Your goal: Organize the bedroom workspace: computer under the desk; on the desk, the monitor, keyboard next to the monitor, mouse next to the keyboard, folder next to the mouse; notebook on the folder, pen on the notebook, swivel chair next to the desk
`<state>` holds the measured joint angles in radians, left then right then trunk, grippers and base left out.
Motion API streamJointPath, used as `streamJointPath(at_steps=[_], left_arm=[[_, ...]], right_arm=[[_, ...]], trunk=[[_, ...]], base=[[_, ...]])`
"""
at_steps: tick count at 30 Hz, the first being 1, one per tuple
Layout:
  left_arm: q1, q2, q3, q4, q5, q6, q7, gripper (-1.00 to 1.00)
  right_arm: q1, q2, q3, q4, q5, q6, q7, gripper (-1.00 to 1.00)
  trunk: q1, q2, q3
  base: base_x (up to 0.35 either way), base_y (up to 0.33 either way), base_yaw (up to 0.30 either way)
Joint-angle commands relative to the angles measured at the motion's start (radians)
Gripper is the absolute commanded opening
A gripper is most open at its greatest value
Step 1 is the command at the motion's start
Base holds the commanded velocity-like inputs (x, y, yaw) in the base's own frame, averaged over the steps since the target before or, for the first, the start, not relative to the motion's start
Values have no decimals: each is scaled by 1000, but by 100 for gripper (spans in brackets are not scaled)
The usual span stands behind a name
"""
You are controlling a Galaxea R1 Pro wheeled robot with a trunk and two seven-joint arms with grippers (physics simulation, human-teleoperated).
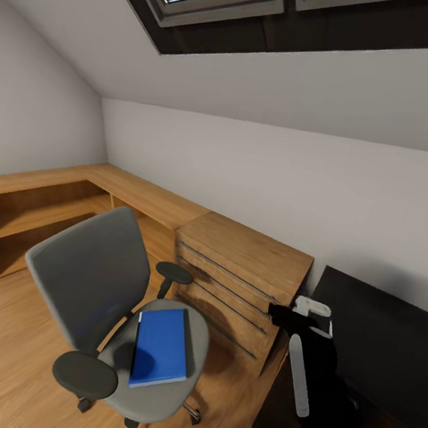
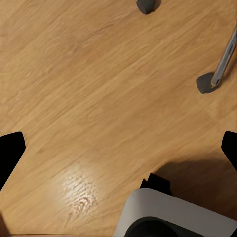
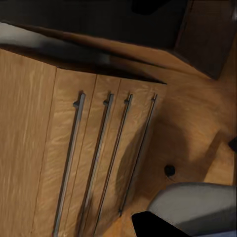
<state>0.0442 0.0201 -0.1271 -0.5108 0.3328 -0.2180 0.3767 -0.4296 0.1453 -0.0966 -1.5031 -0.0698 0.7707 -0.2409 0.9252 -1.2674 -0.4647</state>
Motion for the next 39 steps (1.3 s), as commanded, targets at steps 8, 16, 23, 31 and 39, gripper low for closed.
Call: streamJointPath(at_steps=[8, 16, 23, 31, 39], left_arm=[[0, 3, -7, -2, 11, -3, 10, 100], [0, 4, -6, -2, 11, -4, 10, 100], [0, 4, -5, -2, 11, -4, 10, 100], [0, 6, -5, -2, 12, -4, 10, 100], [0, 6, -5, -2, 12, -4, 10, 100]], right_arm=[[10, 5, 46, -7, -10, 7, -31, 100], [11, 5, 53, -5, -9, 7, -33, 100], [11, 5, 62, 0, -8, 5, -32, 100], [11, 4, 90, 8, -8, 4, -33, 100], [14, 3, 97, 13, -8, 4, -32, 100]], trunk=[[0, -1, -1], [0, -1, -1], [0, -1, -1], [0, -1, -2], [0, -1, -5]], base=[[0, 0, 270], [0, 0, 279], [0, 0, 279], [0, 0, 279], [0, 0, 279]])
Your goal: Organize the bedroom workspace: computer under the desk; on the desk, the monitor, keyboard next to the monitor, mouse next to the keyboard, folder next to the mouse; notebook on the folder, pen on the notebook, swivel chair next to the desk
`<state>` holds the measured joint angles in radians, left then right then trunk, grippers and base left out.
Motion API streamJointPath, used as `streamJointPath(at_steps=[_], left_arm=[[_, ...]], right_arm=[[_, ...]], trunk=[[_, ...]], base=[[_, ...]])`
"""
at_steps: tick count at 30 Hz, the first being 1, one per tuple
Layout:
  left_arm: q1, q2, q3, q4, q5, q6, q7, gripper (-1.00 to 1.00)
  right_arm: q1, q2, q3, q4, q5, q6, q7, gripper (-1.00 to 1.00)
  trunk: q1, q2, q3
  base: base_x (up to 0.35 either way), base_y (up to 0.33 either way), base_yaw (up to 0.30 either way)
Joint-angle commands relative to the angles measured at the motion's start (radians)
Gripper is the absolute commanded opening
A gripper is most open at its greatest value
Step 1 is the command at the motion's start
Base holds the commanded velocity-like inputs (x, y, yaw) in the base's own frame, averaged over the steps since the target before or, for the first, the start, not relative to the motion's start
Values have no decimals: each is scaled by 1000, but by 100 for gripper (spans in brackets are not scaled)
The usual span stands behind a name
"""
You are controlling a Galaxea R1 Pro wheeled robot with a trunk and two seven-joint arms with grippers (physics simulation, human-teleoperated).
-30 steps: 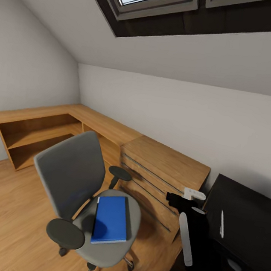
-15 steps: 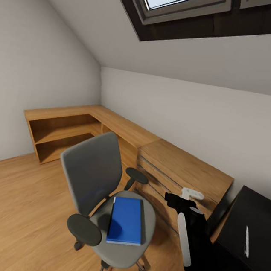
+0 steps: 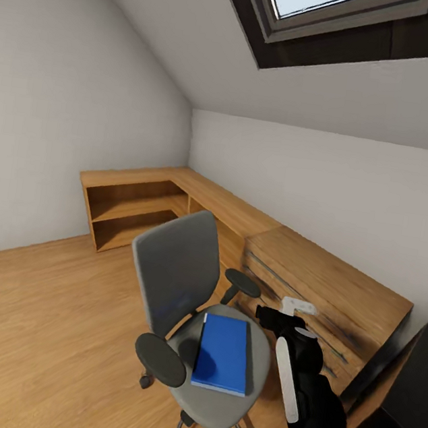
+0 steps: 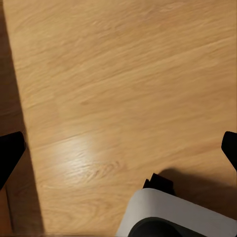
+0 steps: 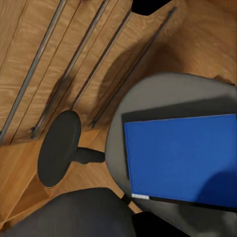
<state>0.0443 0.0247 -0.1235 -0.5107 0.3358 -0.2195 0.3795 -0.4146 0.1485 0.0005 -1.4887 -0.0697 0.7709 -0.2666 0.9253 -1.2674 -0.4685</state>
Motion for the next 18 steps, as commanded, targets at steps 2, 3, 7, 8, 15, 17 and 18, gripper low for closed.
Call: streamJointPath(at_steps=[2, 3, 7, 8, 15, 17, 18], left_arm=[[0, 1, -8, -2, 9, -3, 7, 100], [0, 1, -8, -2, 9, -3, 7, 100], [-1, 1, -8, -2, 9, -3, 7, 100], [0, 1, -8, -2, 9, -3, 7, 100], [0, 2, -7, -2, 9, -3, 7, 100], [0, 2, -7, -2, 10, -3, 7, 100], [0, 2, -7, -2, 10, -3, 7, 100]], right_arm=[[1, 0, 1, 1, -7, 3, -7, 100], [1, 0, 1, 2, -7, 3, -7, 100], [2, 0, 1, 3, -7, 2, -7, 100], [2, 0, 1, 4, -7, 2, -7, 100], [3, 0, 1, 5, -7, 2, -6, 100], [3, 0, 1, 5, -7, 2, -6, 100], [3, 0, 1, 5, -7, 2, -6, 100]], trunk=[[0, -1, -2], [0, -1, -2], [0, -1, -3], [0, -1, -4], [0, -1, -6], [0, -1, -7], [0, -1, -7]], base=[[0, 0, 279], [0, 0, 279], [0, 0, 279], [0, 0, 279], [0, 0, 279], [0, 0, 279], [0, 0, 279]])
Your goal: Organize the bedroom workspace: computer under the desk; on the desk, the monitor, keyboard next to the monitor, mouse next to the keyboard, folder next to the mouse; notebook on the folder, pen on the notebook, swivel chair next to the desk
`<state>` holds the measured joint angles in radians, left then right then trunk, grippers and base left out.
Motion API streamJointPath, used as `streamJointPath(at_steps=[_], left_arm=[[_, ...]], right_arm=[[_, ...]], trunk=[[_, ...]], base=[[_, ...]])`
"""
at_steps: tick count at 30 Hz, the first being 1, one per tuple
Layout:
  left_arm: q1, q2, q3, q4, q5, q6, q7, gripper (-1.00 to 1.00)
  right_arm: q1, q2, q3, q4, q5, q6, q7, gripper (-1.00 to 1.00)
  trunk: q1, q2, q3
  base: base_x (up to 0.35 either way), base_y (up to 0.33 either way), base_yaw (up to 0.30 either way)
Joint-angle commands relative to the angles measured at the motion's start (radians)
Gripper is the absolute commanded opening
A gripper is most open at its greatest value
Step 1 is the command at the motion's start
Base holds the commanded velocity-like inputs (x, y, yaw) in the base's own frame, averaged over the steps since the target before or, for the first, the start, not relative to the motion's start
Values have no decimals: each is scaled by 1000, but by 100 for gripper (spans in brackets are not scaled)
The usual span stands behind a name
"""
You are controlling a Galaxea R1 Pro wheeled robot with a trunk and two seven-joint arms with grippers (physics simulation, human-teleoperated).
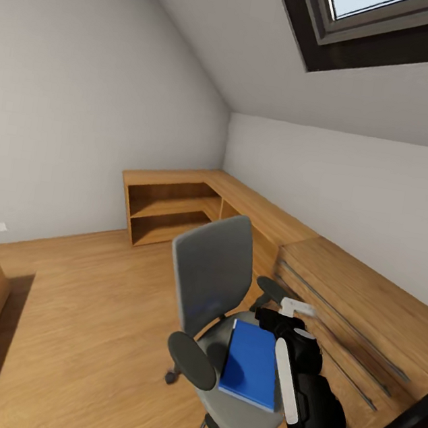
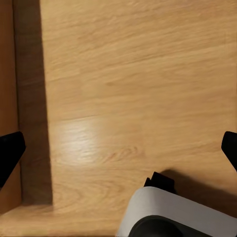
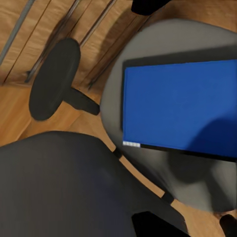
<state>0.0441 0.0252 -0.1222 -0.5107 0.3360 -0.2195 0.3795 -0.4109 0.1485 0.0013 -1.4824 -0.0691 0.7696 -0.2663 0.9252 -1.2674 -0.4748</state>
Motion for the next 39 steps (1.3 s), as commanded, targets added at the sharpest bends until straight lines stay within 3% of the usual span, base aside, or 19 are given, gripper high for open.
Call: streamJointPath(at_steps=[1, 19, 32, 39], left_arm=[[0, 1, -8, -2, 9, -3, 7, 100], [0, 1, -8, -2, 11, -3, 5, 100], [0, 0, -8, -10, 11, -9, 4, 100], [0, 0, -9, -55, 11, -74, 4, 100]], right_arm=[[-1, 0, 0, -1, -8, 4, -7, 100], [-1, -4, 0, -1, -8, 3, -5, 100], [-1, -8, 0, 6, -3, 3, -2, 100], [0, -10, 0, 7, -3, 3, -2, 100]], trunk=[[0, -1, -1], [0, -1, -7], [0, -1, -8], [0, -1, -8]], base=[[0, 0, 279], [0, 0, 259], [0, 0, 33], [0, 0, 2]])
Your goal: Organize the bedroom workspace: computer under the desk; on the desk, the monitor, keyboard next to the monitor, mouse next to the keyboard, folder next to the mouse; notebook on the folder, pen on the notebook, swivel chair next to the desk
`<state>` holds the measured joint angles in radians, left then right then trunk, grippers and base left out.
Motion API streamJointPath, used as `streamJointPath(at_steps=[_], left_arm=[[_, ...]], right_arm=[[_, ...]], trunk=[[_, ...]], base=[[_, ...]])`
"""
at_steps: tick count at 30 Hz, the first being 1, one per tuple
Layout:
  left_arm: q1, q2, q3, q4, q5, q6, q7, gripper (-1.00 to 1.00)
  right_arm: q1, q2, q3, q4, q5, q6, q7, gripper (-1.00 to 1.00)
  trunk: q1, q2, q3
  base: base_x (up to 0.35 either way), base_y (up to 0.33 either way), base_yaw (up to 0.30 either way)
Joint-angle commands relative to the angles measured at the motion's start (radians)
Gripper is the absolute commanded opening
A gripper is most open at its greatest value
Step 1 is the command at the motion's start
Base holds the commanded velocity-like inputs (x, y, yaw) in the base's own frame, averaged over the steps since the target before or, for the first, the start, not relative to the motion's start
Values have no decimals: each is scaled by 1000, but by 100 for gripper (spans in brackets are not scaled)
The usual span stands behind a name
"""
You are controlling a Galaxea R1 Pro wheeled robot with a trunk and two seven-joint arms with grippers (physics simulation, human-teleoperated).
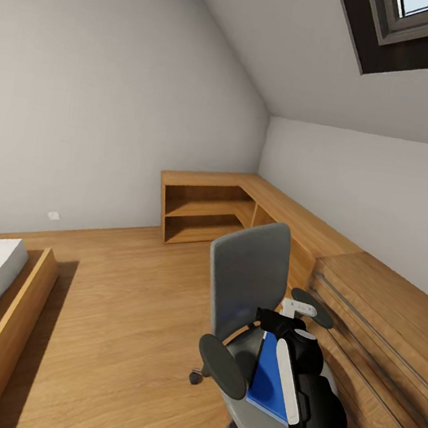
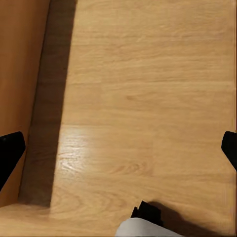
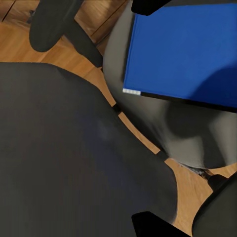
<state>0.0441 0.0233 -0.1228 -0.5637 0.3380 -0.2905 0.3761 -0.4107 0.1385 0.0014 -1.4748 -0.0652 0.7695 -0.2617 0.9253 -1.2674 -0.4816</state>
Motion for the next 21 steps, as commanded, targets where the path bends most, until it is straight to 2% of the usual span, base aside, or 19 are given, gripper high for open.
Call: streamJointPath(at_steps=[1, 5, 21], left_arm=[[0, 1, -9, -7, 9, -11, 7, 100], [0, 1, -8, -20, 11, -33, 7, 100], [0, 0, -7, -27, 10, -42, 10, 100]], right_arm=[[-1, 0, 0, -1, -7, 4, -7, 100], [-1, -3, 1, -1, -7, 4, -6, 100], [-1, -3, 0, -1, -7, 4, -7, 100]], trunk=[[0, -1, -1], [12, -22, -10], [73, -134, -60]], base=[[0, 0, 0], [0, 0, 0], [0, 0, 0]])
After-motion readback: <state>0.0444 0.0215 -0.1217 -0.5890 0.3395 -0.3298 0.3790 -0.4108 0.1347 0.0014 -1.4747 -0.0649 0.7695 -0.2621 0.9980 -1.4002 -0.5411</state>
